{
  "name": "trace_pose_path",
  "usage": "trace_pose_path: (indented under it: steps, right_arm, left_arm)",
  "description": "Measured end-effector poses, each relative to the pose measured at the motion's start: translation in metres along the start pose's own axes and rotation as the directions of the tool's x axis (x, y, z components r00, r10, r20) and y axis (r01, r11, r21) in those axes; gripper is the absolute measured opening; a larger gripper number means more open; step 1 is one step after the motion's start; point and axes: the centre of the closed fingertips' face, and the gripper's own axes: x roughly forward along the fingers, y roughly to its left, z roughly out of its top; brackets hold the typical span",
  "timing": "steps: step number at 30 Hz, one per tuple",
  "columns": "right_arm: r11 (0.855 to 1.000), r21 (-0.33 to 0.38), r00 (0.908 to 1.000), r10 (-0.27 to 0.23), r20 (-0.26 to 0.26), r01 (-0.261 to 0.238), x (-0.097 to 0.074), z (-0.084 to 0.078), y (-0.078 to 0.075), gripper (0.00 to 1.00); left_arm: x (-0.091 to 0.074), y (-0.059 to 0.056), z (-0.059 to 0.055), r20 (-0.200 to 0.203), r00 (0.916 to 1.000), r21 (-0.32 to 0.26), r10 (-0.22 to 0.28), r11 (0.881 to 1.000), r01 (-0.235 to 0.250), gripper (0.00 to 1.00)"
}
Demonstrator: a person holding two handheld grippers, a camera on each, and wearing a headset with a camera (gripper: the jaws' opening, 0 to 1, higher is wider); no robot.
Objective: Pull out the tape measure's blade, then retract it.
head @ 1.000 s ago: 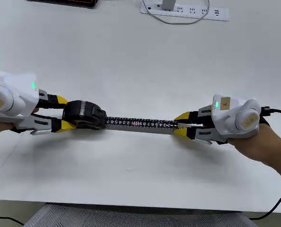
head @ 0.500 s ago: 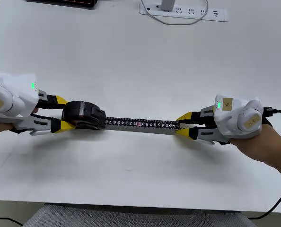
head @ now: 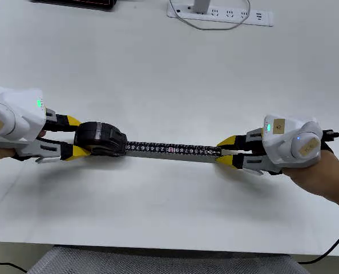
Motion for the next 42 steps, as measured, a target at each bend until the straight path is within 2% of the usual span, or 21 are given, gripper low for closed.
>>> trace_pose_path:
  steps: [22, 42]
  right_arm:
    - [1.0, -0.008, 0.9998, 0.0, -0.019, 0.0, -0.006, -0.009, -0.008, 0.09]
    - [1.0, -0.002, 0.9993, -0.002, -0.038, 0.002, -0.017, -0.018, -0.004, 0.09]
  left_arm:
    - [0.001, 0.0, 0.0, 0.001, 1.0, -0.004, -0.001, 1.0, 0.001, 0.22]
    - [0.001, 0.0, 0.0, -0.002, 1.0, -0.005, 0.003, 1.0, -0.003, 0.22]
